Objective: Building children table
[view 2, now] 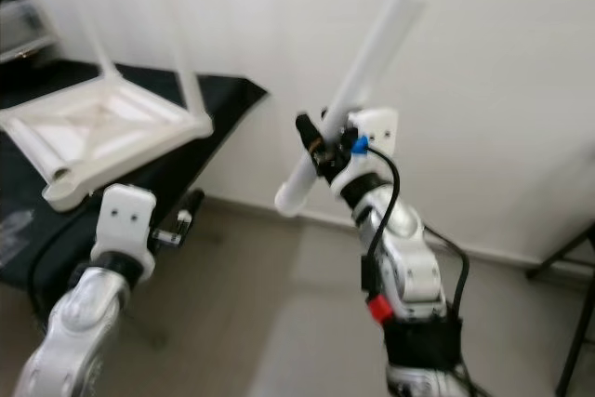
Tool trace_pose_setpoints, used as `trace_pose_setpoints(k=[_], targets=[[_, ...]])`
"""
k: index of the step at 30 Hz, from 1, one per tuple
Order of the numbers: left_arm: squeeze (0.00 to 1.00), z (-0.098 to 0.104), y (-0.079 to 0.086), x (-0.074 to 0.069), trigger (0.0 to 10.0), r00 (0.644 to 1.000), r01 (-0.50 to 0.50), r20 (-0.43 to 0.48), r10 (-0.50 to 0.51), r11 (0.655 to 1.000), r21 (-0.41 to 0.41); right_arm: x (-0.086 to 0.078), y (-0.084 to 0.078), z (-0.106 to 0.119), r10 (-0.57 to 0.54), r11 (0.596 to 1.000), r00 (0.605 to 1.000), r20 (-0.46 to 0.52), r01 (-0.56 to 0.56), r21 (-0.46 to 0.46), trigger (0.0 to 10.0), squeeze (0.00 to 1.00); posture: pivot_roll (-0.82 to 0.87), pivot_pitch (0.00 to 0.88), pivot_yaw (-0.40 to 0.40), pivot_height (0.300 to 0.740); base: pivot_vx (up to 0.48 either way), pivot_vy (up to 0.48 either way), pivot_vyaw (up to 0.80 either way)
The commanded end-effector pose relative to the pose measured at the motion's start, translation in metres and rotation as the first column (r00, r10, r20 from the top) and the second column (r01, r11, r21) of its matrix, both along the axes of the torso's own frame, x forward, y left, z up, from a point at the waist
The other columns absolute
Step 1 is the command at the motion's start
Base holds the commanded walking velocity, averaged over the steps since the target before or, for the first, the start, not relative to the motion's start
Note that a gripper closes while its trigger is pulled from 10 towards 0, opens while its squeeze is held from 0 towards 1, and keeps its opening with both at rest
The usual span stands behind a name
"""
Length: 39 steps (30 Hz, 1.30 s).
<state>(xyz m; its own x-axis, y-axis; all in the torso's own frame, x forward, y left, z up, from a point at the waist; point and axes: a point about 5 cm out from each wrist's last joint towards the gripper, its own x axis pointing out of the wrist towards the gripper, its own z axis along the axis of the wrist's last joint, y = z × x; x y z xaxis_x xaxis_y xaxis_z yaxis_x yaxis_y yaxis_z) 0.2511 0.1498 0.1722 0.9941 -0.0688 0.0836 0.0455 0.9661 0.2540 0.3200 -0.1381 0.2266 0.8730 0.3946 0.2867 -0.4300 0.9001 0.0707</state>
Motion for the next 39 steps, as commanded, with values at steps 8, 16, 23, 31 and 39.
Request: trace_pose_setpoints(k=[8, 16, 23, 31, 39], targets=[[0.00, -0.001, -0.012, -0.001, 10.0, 0.996, 0.093, 0.001, -0.093, 0.995, 0.029, 0.004, 0.010, 0.008, 0.073, 0.997, 0.997, 0.010, -0.073, 0.020, 10.0, 0.00, 0.10, 0.000, 0.004, 0.740, 0.000, 0.000, 0.79], [0.00, -0.008, -0.022, -0.006, 10.0, 0.962, 0.269, -0.077, -0.262, 0.958, 0.102, 0.006, 0.011, 0.013, 0.087, 0.995, 0.996, 0.016, -0.088, 0.036, 10.0, 0.00, 0.10, 0.000, 0.000, 0.740, 0.000, 0.000, 0.79], [0.00, -0.010, -0.019, -0.006, 10.0, 0.954, 0.293, -0.109, -0.280, 0.947, 0.134, 0.007, 0.012, 0.014, 0.084, 0.995, 0.996, 0.010, -0.084, 0.045, 10.0, 0.00, 0.10, 0.000, 0.001, 0.740, 0.000, 0.000, 0.68], [0.00, -0.010, -0.015, -0.004, 10.0, 0.951, 0.299, -0.128, -0.282, 0.945, 0.135, 0.009, 0.012, 0.014, 0.097, 0.993, 0.995, -0.007, -0.097, 0.073, 10.0, 0.00, 0.11, 0.000, 0.001, 0.740, 0.000, 0.000, 0.00], [0.00, -0.031, -0.019, -0.003, 10.0, 0.911, 0.385, -0.216, -0.352, 0.912, 0.139, 0.013, 0.015, 0.017, 0.153, 0.978, 0.988, -0.029, -0.147, 0.149, 10.0, 0.00, 0.11, 0.000, -0.006, 0.740, 0.000, 0.000, 0.00]])
